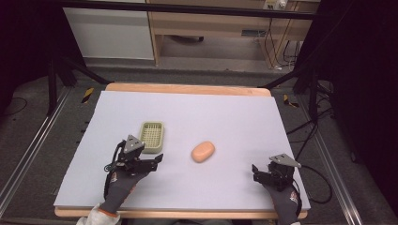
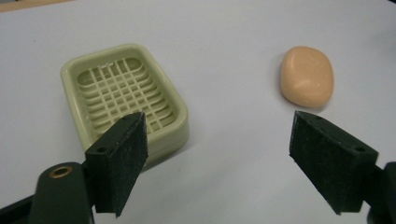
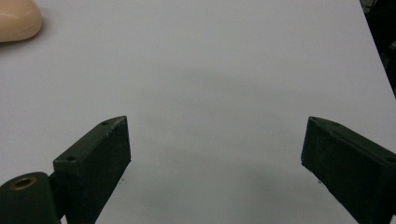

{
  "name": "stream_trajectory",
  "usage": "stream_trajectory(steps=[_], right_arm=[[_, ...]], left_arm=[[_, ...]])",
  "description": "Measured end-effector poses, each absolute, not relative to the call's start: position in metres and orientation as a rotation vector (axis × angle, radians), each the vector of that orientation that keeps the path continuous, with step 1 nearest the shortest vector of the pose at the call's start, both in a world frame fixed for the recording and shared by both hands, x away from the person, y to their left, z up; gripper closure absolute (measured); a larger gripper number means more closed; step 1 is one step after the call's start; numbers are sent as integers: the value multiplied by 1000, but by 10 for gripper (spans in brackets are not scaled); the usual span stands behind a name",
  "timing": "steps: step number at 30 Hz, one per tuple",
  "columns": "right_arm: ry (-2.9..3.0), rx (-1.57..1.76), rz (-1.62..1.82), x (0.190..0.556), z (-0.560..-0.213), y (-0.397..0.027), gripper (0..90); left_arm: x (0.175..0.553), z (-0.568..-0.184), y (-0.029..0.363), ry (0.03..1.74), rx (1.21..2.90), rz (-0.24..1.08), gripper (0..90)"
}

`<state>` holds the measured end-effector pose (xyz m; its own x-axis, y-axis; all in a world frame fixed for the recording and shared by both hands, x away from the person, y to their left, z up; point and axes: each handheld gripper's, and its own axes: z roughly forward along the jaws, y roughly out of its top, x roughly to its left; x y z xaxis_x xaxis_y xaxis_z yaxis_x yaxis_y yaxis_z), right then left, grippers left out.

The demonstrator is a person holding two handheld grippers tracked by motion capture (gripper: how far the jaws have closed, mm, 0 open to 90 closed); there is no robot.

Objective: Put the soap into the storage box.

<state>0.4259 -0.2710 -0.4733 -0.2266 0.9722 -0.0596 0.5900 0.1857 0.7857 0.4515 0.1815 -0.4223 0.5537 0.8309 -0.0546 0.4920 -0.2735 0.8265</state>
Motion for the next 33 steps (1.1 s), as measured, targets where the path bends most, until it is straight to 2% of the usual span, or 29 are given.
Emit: stream_trajectory(steps=[33], right_arm=[[1899, 1453, 869, 427, -473, -270, 85]], left_arm=[[469, -405, 124, 946, 2015, 468, 185]])
